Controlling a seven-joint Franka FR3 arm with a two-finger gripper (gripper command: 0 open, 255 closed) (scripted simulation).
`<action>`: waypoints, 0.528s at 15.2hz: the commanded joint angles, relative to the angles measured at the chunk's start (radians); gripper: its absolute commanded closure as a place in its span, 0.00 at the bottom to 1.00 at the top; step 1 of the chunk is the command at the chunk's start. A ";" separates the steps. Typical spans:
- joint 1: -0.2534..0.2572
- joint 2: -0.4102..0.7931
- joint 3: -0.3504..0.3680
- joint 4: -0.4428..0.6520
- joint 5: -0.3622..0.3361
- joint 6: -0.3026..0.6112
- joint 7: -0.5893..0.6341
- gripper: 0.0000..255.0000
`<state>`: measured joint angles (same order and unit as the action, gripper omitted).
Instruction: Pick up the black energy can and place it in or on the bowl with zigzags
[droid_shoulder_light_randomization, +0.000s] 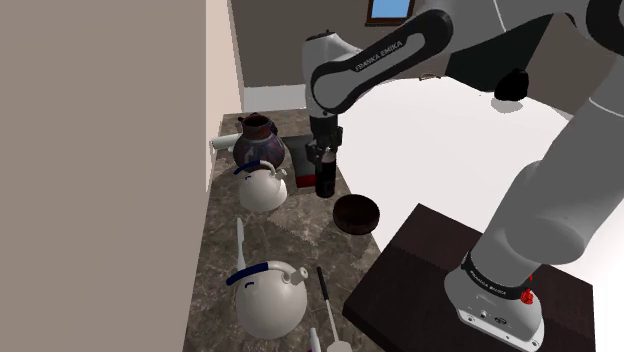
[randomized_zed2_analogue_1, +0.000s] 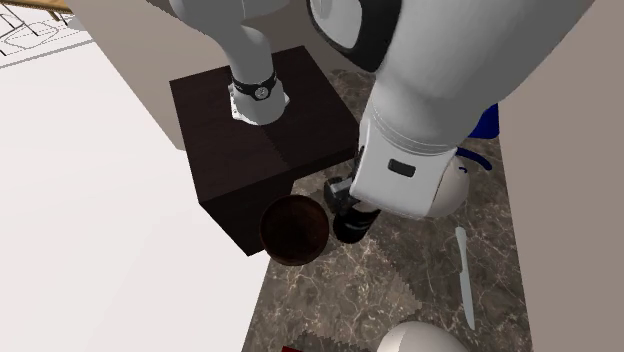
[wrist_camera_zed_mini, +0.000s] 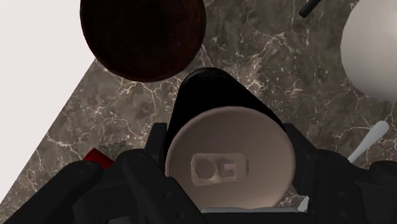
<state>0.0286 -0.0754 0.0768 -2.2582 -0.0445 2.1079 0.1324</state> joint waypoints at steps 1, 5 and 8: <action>-0.015 -0.065 -0.018 -0.064 0.001 0.000 -0.035 1.00; -0.050 -0.181 -0.065 -0.161 -0.011 -0.015 -0.111 1.00; -0.079 -0.264 -0.105 -0.222 -0.030 -0.034 -0.169 1.00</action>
<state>-0.0392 -0.3177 -0.0123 -2.4649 -0.0669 2.0787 -0.0130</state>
